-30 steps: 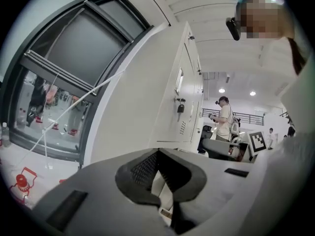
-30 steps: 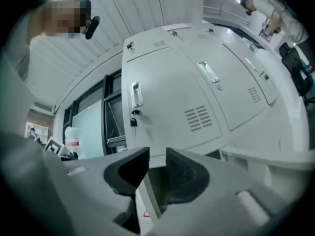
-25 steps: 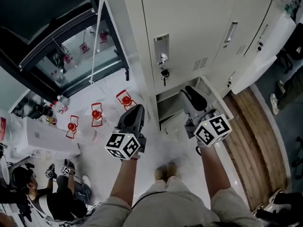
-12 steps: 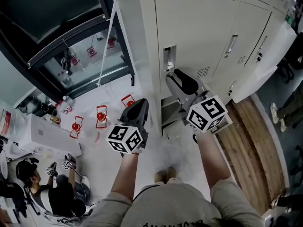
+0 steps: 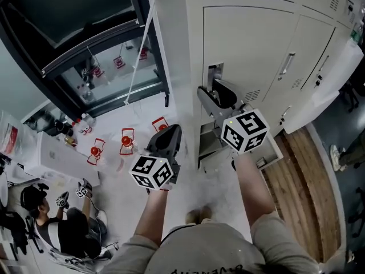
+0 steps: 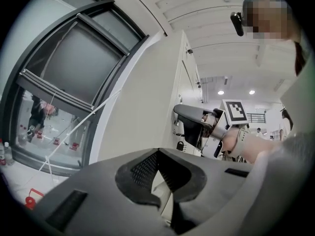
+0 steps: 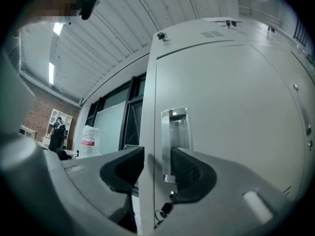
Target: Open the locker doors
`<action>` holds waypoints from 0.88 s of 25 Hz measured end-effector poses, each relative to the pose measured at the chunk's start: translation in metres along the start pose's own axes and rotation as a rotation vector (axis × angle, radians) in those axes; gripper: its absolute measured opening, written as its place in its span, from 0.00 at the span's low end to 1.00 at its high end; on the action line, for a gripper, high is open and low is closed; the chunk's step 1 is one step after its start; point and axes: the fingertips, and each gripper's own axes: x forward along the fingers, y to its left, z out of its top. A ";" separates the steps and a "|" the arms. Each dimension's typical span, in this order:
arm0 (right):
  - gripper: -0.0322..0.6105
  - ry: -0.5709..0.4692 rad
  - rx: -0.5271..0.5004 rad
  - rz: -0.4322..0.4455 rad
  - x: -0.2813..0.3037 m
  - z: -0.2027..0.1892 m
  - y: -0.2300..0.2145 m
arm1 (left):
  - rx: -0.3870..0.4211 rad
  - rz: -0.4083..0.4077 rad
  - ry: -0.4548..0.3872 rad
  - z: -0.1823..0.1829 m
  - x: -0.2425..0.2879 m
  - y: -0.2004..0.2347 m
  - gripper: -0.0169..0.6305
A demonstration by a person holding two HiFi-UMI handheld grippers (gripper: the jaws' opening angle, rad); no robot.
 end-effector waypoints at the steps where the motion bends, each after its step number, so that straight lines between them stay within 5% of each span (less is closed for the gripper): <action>1: 0.32 -0.003 0.006 0.001 -0.001 0.000 0.001 | -0.003 0.003 0.000 -0.001 -0.001 0.001 0.02; 12: 0.32 -0.003 -0.048 0.005 -0.031 0.004 0.016 | -0.019 -0.047 0.028 -0.012 0.001 -0.013 0.02; 22: 0.30 -0.016 -0.093 -0.094 -0.088 0.010 0.023 | -0.040 -0.151 0.047 -0.029 -0.008 -0.047 0.02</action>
